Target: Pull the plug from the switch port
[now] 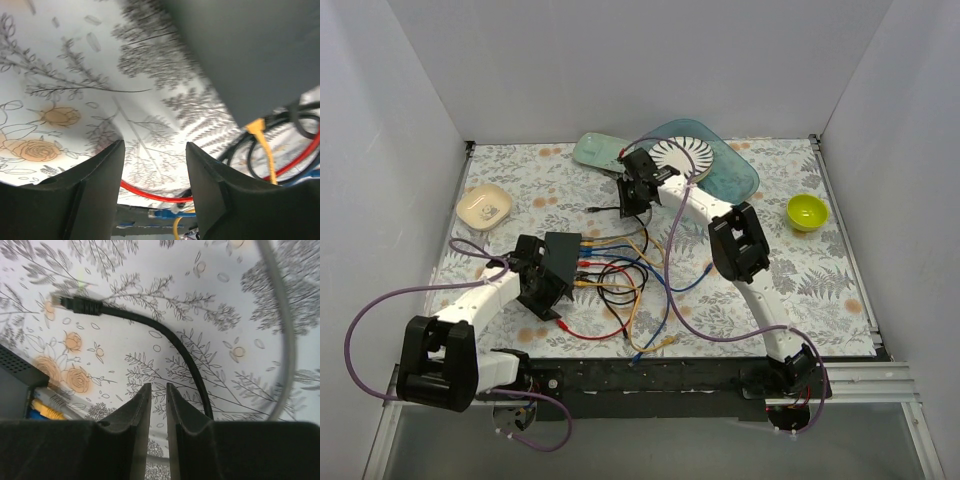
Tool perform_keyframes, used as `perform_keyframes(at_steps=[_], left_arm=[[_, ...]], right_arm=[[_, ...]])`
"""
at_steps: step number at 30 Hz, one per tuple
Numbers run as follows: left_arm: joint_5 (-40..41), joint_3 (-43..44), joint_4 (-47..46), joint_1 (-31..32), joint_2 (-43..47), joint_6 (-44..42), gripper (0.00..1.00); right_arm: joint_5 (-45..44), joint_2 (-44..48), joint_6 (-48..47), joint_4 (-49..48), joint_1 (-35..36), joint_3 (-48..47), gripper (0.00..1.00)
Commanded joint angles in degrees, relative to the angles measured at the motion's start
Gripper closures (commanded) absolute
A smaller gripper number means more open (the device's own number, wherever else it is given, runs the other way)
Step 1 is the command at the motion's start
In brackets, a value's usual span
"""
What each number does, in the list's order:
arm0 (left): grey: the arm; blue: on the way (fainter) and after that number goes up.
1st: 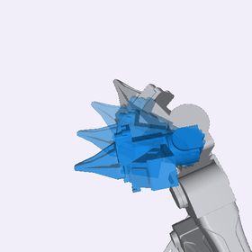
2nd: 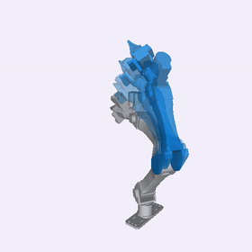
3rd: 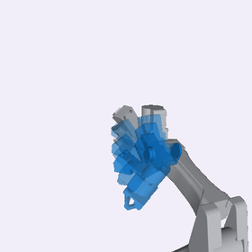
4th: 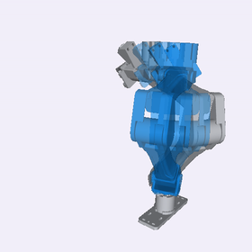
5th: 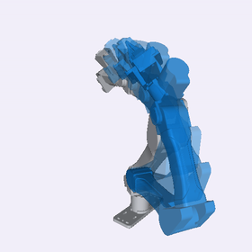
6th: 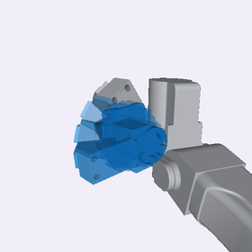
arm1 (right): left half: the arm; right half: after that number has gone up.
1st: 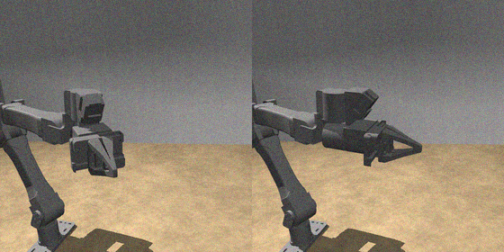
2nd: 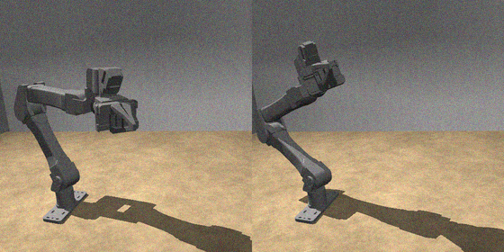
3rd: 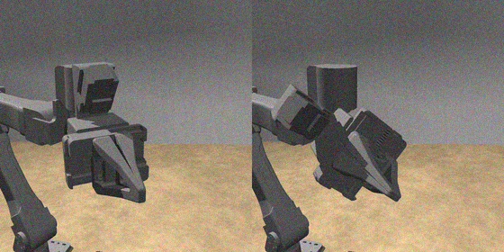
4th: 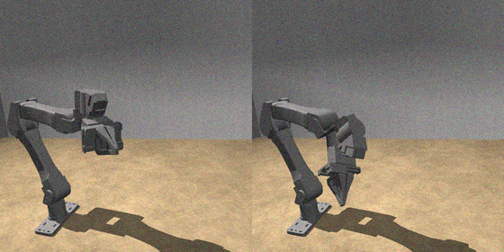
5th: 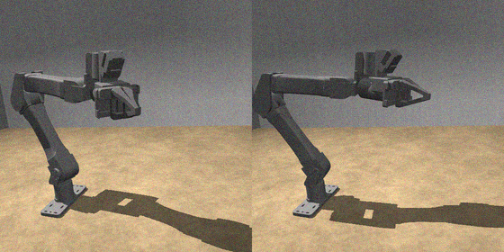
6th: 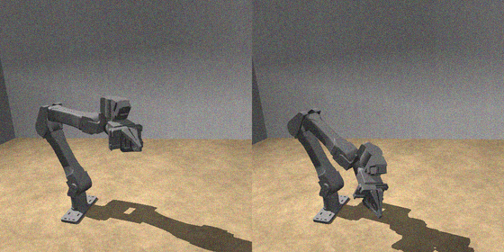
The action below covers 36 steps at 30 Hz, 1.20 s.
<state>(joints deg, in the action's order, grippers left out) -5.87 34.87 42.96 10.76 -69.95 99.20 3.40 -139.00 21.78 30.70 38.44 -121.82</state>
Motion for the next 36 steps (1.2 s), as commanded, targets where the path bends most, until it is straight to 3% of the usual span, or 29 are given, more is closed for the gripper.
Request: perform_keyframes(at_steps=[1,8,22,27,36], left_arm=[[-2.56,-3.31,-0.77,-0.13,1.31,1.61,0.48],[-3.01,-4.73,-2.79,-0.13,-1.41,2.67,0.47],[-4.15,4.06,-8.94,-1.98,-20.74,-3.74,0.44],[-6.35,12.40,-10.62,-1.98,-29.26,-10.14,0.45],[-6.87,27.95,-11.23,0.22,-37.52,-17.28,0.45]], right_arm=[[5.83,0.66,2.21,-1.08,1.20,-0.97,0.75],[7.94,3.55,-0.42,-0.11,4.80,8.95,0.75],[8.99,27.89,1.15,-6.96,12.54,50.07,0.75],[9.96,33.96,3.53,-9.60,13.42,56.16,0.76],[12.07,34.24,5.64,-12.42,17.46,58.90,0.76]])
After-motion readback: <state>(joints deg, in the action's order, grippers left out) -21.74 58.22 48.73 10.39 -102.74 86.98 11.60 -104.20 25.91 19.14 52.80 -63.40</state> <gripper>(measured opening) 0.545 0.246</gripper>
